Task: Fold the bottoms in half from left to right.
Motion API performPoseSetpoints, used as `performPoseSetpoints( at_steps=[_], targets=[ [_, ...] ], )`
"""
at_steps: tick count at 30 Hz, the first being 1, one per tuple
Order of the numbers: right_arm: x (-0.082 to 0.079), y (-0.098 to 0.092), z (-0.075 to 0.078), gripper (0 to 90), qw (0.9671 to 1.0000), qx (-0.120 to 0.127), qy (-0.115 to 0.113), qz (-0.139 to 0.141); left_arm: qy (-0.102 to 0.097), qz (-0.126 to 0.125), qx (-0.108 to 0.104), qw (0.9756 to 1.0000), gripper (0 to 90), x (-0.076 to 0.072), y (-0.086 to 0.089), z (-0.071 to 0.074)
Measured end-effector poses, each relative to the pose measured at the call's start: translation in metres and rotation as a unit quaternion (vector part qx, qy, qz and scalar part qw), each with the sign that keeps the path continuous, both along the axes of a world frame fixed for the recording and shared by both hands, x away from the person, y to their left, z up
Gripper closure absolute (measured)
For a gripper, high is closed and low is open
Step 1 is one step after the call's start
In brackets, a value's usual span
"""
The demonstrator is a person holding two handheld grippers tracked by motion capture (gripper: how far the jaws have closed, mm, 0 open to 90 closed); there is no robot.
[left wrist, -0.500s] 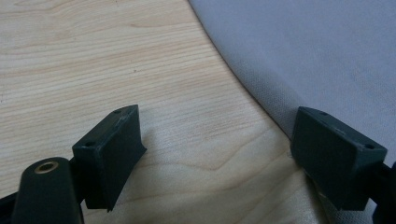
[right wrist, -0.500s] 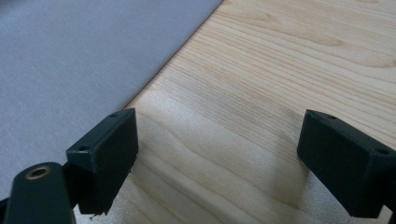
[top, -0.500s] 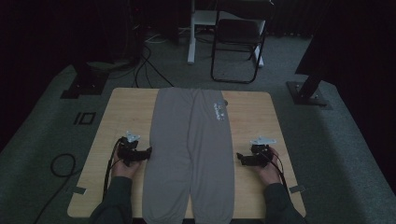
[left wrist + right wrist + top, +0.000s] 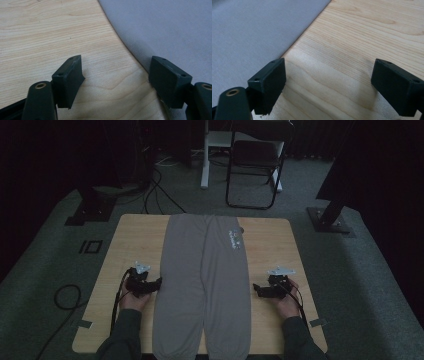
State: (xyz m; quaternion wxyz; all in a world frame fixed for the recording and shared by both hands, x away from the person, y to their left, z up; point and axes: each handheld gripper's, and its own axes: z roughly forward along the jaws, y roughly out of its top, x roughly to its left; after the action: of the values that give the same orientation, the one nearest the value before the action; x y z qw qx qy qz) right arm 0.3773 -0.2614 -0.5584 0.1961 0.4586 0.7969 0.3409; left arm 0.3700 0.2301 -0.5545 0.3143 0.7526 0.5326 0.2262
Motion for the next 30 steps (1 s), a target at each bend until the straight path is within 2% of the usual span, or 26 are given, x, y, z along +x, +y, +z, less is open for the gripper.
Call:
performPoseSetpoints(
  at_steps=[2, 4, 5, 7, 8, 9, 10, 11, 12, 15, 17, 20, 22, 23, 24, 27, 30],
  targets=[
    [0.000, 0.001, 0.000, 13.0, 1.0000, 0.000, 0.000, -0.003, 0.005, -0.008, 0.003, 1.0000, 27.7, -0.001, 0.001, 0.001],
    [0.000, 0.001, 0.000, 13.1, 1.0000, 0.001, 0.000, -0.003, 0.013, -0.005, 0.005, 0.9999, 28.7, -0.002, 0.000, 0.003],
    [0.000, 0.001, 0.000, 13.1, 1.0000, 0.001, 0.000, -0.003, 0.014, -0.001, 0.002, 0.9999, 33.2, -0.003, 0.000, 0.004],
    [0.000, 0.001, 0.000, 13.2, 1.0000, 0.000, 0.000, -0.004, 0.018, -0.002, -0.017, 0.9997, 37.8, -0.005, 0.001, 0.005],
    [0.000, 0.001, 0.000, 13.2, 1.0000, 0.000, 0.000, -0.004, 0.018, -0.002, -0.017, 0.9997, 38.2, -0.005, 0.001, 0.005],
    [0.000, 0.001, 0.000, 13.3, 1.0000, 0.000, 0.000, -0.005, 0.010, -0.013, -0.053, 0.9985, 37.9, -0.011, -0.001, 0.009],
    [0.000, 0.001, 0.000, 13.3, 1.0000, 0.000, 0.000, -0.005, 0.010, -0.013, -0.053, 0.9985, 37.7, -0.011, -0.001, 0.009],
    [0.000, 0.001, 0.000, 13.2, 1.0000, 0.000, 0.000, -0.005, 0.011, -0.023, -0.067, 0.9974, 37.3, -0.015, -0.006, 0.010],
    [0.000, 0.001, 0.000, 13.3, 1.0000, 0.000, 0.000, -0.005, 0.012, -0.026, -0.070, 0.9972, 37.1, -0.017, -0.009, 0.009],
    [0.000, 0.001, 0.000, 13.3, 1.0000, 0.000, 0.000, -0.005, 0.013, -0.031, -0.063, 0.9975, 36.9, -0.020, -0.016, 0.006],
    [0.000, 0.001, 0.000, 13.3, 1.0000, 0.000, -0.001, -0.005, 0.018, -0.029, -0.047, 0.9983, 36.9, -0.020, -0.019, 0.003],
    [-0.001, 0.001, 0.000, 14.8, 1.0000, 0.001, -0.002, -0.007, 0.010, -0.021, -0.030, 0.9993, 39.5, -0.021, -0.022, 0.003],
    [-0.002, 0.003, 0.001, 20.7, 0.9999, 0.002, -0.003, -0.010, 0.002, -0.014, -0.010, 0.9998, 47.1, -0.022, -0.024, 0.003],
    [-0.003, 0.004, 0.001, 25.5, 0.9999, 0.004, -0.006, -0.011, 0.001, -0.014, -0.009, 0.9999, 49.7, -0.023, -0.024, 0.003],
    [-0.004, 0.005, 0.002, 28.0, 0.9999, 0.005, -0.005, -0.010, 0.003, -0.011, -0.009, 0.9999, 51.8, -0.023, -0.023, 0.003],
    [-0.007, 0.011, 0.004, 30.9, 0.9997, 0.022, -0.004, -0.002, 0.007, -0.007, -0.018, 0.9998, 69.0, -0.023, -0.018, 0.004],
    [-0.011, 0.019, 0.006, 31.1, 0.9997, 0.018, -0.013, 0.010, 0.013, -0.005, -0.030, 0.9994, 80.8, -0.023, -0.010, 0.005]
  ],
)
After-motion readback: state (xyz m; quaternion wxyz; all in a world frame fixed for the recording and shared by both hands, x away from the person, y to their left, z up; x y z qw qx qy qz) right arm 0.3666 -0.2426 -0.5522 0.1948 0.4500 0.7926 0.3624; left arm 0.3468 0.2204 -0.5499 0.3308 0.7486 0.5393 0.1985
